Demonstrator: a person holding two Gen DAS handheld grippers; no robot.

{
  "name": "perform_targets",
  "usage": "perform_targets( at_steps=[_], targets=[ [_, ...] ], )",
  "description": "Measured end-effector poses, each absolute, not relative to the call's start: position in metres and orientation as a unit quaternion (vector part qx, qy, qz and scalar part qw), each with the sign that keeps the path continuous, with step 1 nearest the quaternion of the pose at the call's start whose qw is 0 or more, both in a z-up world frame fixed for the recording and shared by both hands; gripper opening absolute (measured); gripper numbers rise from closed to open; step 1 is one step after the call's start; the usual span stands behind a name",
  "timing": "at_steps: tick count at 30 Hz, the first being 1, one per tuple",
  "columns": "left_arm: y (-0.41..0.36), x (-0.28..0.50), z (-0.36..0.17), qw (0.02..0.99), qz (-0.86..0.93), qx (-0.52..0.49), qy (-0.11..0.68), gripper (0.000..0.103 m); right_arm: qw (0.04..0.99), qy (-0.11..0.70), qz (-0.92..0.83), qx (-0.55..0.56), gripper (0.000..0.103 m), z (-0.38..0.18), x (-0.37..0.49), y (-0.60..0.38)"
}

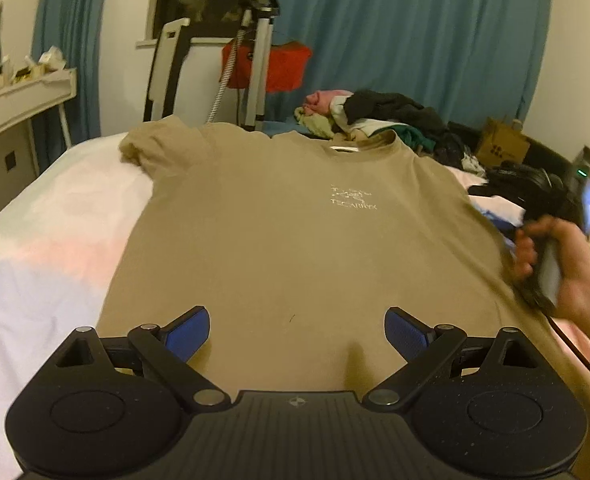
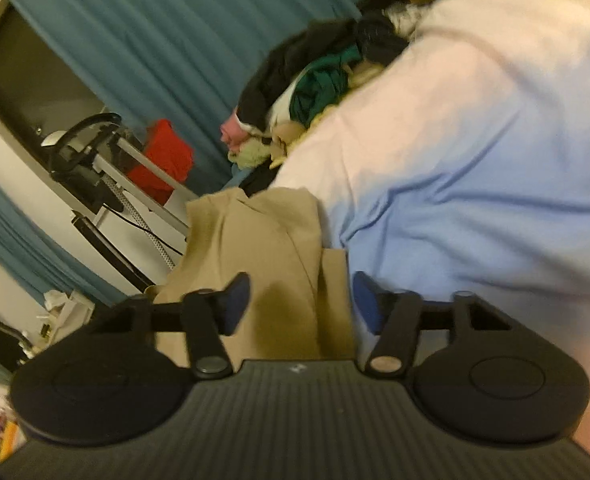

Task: Fold clothes
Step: 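Open both grippers and lift them off the flattened shirt, then grasp the shirt side and sleeve with the right gripper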

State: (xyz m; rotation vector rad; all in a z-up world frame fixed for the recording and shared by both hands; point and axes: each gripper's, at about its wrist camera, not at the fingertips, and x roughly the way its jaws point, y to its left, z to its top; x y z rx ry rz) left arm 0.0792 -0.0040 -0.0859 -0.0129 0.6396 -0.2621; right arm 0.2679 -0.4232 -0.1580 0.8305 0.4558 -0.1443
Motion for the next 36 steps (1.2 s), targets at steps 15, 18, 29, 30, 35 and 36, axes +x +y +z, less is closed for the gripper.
perform_targets(
  at_steps=[15, 18, 29, 30, 35, 36],
  targets=[
    [0.0, 0.102, -0.11, 0.93, -0.14, -0.043, 0.339, 0.093, 0.98, 0.185, -0.049, -0.052, 0.013, -0.136, 0.303, -0.27],
    [0.001, 0.097, -0.107, 0.931, -0.139, -0.046, 0.336, 0.093, 0.975, 0.191, 0.019, -0.11, 0.014, -0.142, 0.298, -0.239],
    [-0.003, 0.093, -0.108, 0.934, -0.134, -0.04, 0.328, 0.093, 0.973, 0.138, 0.18, 0.042, 0.066, -0.108, 0.271, -0.259],
    [-0.004, 0.094, -0.108, 0.935, -0.133, -0.04, 0.327, 0.093, 0.974, 0.124, 0.17, 0.079, 0.066, -0.104, 0.269, -0.268],
    [0.0, 0.099, -0.109, 0.938, -0.126, -0.051, 0.319, 0.093, 0.958, 0.092, 0.095, 0.253, 0.058, -0.101, 0.269, -0.321],
    [0.002, 0.101, -0.11, 0.938, -0.124, -0.055, 0.319, 0.093, 0.951, 0.099, 0.074, 0.282, 0.051, -0.107, 0.273, -0.332]
  ],
)
